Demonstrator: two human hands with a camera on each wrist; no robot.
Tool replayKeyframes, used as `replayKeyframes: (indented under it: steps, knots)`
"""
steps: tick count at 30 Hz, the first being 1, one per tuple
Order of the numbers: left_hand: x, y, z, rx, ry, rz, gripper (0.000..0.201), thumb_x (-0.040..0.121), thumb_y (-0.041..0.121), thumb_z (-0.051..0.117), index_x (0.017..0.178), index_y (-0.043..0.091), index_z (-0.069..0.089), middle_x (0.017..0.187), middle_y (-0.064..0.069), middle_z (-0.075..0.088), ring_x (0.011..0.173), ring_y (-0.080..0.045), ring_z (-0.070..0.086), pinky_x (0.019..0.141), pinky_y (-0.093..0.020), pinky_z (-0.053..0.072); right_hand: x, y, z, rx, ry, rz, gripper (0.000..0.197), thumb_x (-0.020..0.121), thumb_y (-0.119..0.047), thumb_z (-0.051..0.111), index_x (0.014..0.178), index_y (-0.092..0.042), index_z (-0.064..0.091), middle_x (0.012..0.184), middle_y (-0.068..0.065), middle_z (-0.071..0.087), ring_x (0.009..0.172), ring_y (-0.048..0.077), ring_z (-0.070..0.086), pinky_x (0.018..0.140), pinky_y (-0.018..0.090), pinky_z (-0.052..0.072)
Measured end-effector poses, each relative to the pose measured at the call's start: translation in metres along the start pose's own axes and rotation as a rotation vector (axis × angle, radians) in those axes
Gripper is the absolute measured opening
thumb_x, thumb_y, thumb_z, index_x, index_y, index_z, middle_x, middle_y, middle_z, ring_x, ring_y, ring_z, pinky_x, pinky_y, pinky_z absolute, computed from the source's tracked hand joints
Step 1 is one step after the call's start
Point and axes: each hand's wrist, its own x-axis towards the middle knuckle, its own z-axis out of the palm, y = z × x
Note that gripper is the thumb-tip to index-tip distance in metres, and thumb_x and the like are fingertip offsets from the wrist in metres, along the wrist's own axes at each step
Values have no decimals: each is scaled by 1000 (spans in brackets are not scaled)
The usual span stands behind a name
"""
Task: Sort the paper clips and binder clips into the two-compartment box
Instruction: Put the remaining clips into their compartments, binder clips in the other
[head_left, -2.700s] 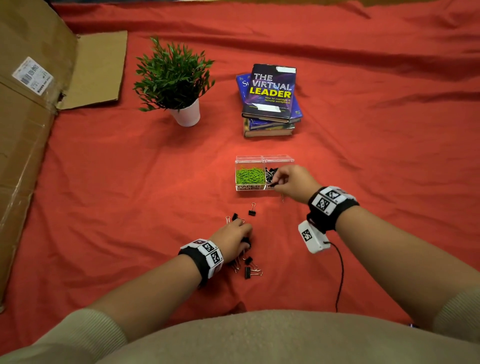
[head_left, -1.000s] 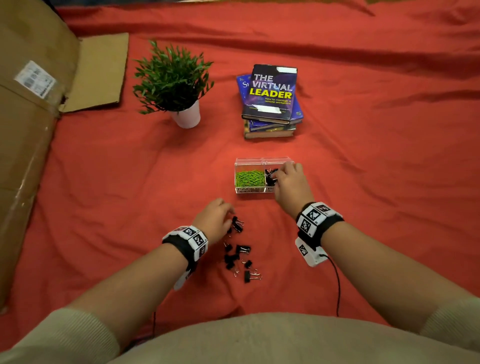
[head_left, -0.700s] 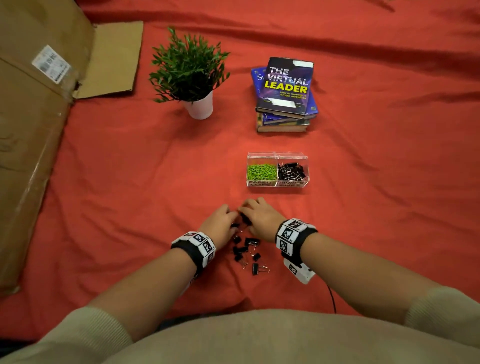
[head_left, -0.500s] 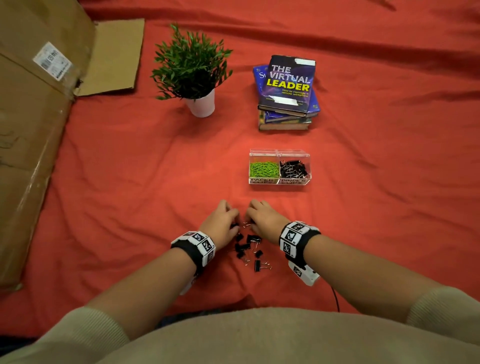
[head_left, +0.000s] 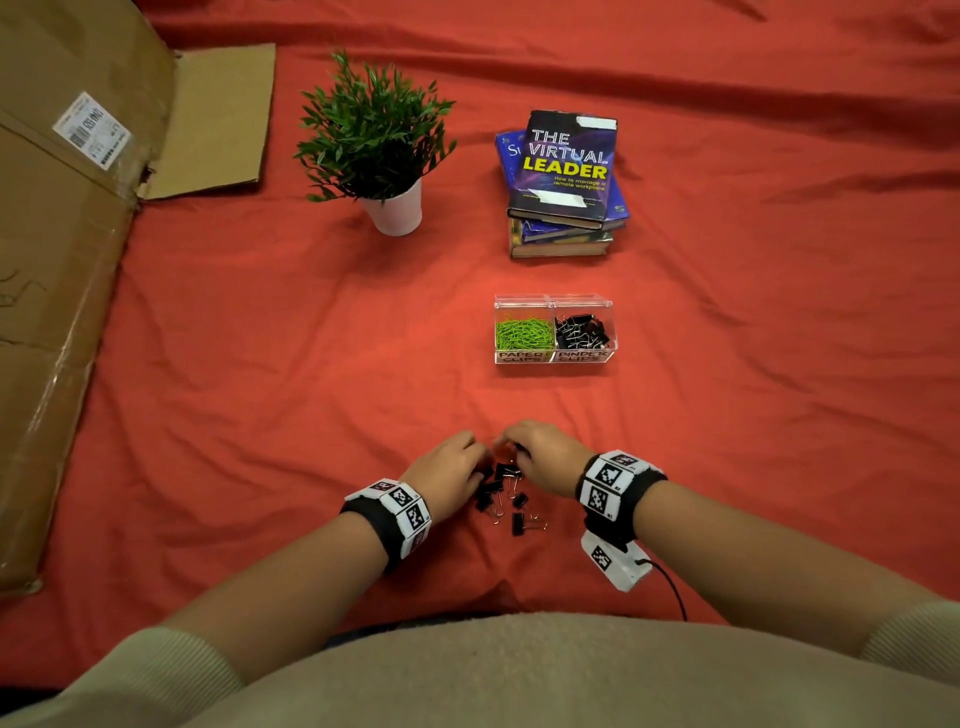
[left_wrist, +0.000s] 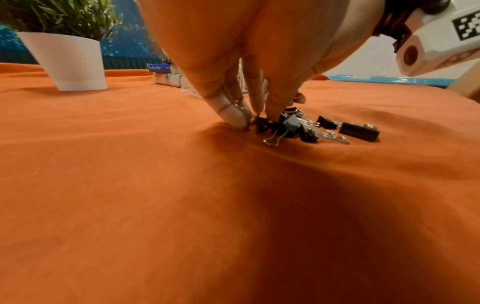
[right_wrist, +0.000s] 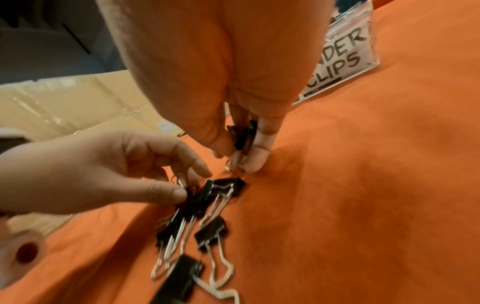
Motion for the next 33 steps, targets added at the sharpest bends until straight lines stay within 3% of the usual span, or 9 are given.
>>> replayKeyframes:
  steps: [3,6,10,16,20,23,26,30,33]
  knots:
    - [-3,1,1,-22,20,42,28,91,15,52,118,9,61,106,-13,50,95,-29,55,84,-41,47,-8,4,13,-100,-76,-27,42,82,-10,53,124,-13,54,110,13,48,105,30,49,94,39,44]
    - [-5,1,1,-32,42,69,27,92,14,51,117,10,63,104,-13,51,91,-29,56,80,-39,48,-11,5,18,-174,-77,-60,46,84,-11,57,129,-13,50,116,12,43,108,27,44,96,37,42]
    - [-5,1,1,-6,16,69,18,91,12,51,105,6,60,104,-12,47,87,-30,55,78,-41,47,-14,3,19,-156,-42,-55,31,84,-7,57,114,-5,54,114,13,46,107,29,47,93,37,41]
    - [-3,2,0,-62,23,32,12,88,12,58,99,8,54,106,-8,48,90,-28,54,80,-36,42,-15,14,4,-15,14,37,18,80,-7,63,97,-7,62,104,10,64,98,26,59,84,29,43]
    - [1,5,0,-76,9,32,11,85,9,60,95,7,54,102,-9,57,97,-28,54,84,-32,40,-12,23,-31,107,142,189,14,80,-7,67,94,-10,67,98,8,70,93,22,64,79,24,47]
    - [2,8,1,-64,-5,-8,10,87,11,58,96,8,54,103,-8,61,101,-26,52,86,-31,38,-1,29,-73,186,334,254,12,81,-6,67,91,-13,67,95,5,69,88,18,62,79,23,46]
    - [4,12,1,-77,-4,-43,14,90,12,56,103,8,55,109,-9,61,107,-26,51,90,-31,38,16,33,-113,147,503,261,16,80,-8,69,95,-9,68,98,10,70,91,23,63,78,22,44]
    - [11,14,-5,-107,11,-60,21,90,11,57,110,10,62,114,-8,63,111,-24,54,97,-29,38,40,42,-133,1,453,266,20,83,-8,64,102,-10,67,104,13,69,97,27,63,78,22,42]
    - [24,17,-19,-178,74,-93,17,88,10,60,104,8,65,108,-10,65,106,-26,58,91,-26,38,43,46,-128,-149,362,257,29,85,-13,62,114,-12,64,119,11,60,111,27,55,92,33,45]
